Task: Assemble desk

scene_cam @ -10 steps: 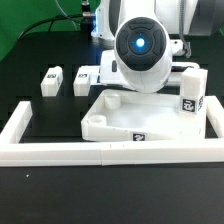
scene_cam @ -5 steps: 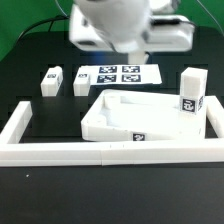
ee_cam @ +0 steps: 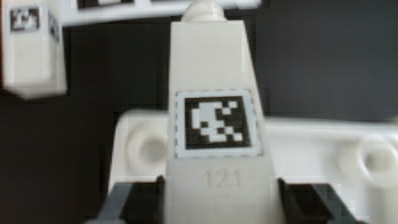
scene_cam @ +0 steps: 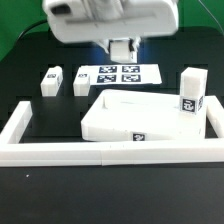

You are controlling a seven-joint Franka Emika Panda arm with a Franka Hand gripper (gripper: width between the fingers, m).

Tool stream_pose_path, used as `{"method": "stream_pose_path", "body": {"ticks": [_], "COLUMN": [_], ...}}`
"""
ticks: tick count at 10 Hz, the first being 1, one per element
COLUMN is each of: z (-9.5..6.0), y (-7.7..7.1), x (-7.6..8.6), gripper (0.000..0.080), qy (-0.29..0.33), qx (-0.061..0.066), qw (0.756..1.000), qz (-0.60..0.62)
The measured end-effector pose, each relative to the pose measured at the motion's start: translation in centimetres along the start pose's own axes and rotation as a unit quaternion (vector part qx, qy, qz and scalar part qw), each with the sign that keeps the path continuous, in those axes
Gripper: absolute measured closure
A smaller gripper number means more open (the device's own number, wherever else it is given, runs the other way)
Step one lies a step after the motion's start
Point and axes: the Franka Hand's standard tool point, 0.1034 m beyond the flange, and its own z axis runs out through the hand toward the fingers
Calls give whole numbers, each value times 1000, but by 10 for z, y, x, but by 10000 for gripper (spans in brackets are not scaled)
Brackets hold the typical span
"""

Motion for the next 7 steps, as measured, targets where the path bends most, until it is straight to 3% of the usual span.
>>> {"method": "stream_pose_path", "body": {"ticks": [1,2,4,7], "z": [-23,-39,-31,-34], "y": [0,-1,-1,-1], "x": [15,26,16,27], "gripper": [511,511,511,511], "qy": [58,131,201,298], "qx": [1,-8,-14,-21], "qw": [998,991,980,954], "qz": [17,10,0,-5]}}
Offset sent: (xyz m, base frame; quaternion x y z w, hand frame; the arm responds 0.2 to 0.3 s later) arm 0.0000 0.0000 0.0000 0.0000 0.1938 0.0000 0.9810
